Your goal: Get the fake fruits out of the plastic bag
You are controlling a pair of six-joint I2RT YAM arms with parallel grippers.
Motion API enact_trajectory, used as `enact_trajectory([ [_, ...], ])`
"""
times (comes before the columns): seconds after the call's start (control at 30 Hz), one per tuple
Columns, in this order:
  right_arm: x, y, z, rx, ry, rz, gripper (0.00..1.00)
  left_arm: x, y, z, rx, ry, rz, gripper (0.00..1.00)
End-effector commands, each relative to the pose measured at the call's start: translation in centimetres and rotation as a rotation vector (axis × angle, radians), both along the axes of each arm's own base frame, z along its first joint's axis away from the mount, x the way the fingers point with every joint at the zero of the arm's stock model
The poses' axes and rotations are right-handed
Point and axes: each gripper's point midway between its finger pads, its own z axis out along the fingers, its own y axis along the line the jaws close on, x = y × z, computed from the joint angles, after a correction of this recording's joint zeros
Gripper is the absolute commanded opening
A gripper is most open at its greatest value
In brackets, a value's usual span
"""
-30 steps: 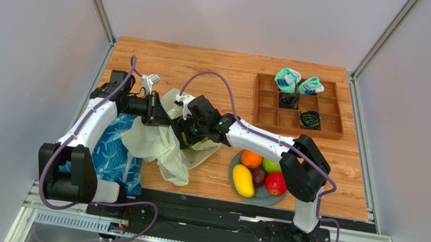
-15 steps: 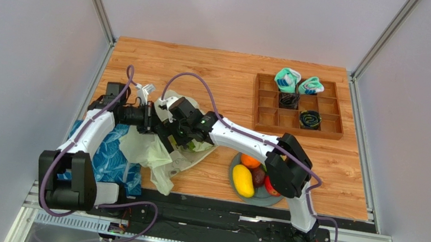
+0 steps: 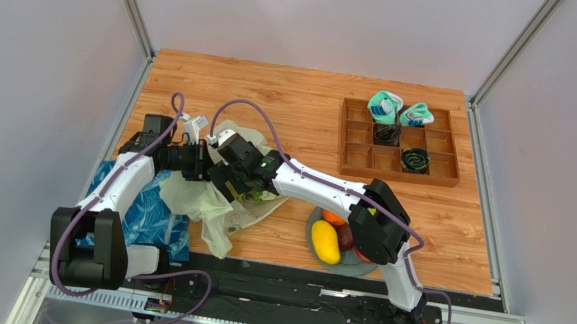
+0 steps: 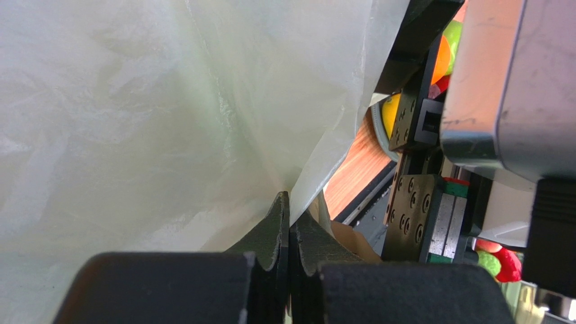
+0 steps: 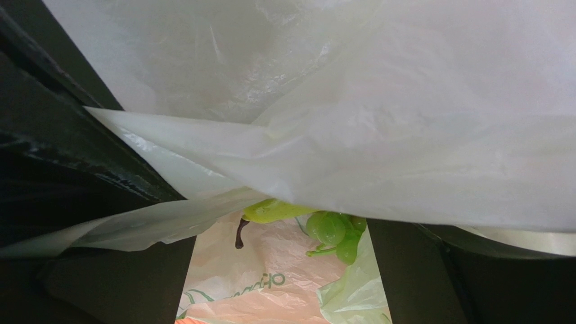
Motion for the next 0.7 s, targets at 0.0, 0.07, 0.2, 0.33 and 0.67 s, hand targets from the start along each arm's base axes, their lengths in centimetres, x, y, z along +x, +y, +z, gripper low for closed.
enact_trajectory([
  [0.0,6.6,3.4,0.0,0.164,-0.188,-0.253,0.91,-9.4,-5.9,8.0,-0.431,0.253,-0.305,0.00],
  [0.07,6.5,3.1,-0.6,0.156,-0.179,-0.256,0.84,-9.5,-5.9,8.0,-0.431,0.249,-0.306,0.00],
  [0.2,5.6,2.3,-1.9,0.134,-0.121,-0.263,0.76,-9.4,-5.9,8.1,-0.431,0.238,-0.307,0.00],
  [0.33,4.6,1.3,-3.0,0.115,-0.066,-0.299,0.82,-9.2,-6.0,8.5,-0.434,0.220,-0.310,0.00],
  [0.67,5.5,1.9,-3.6,0.159,-0.044,-0.373,0.93,-9.6,-6.0,8.9,-0.441,0.217,-0.308,0.00],
])
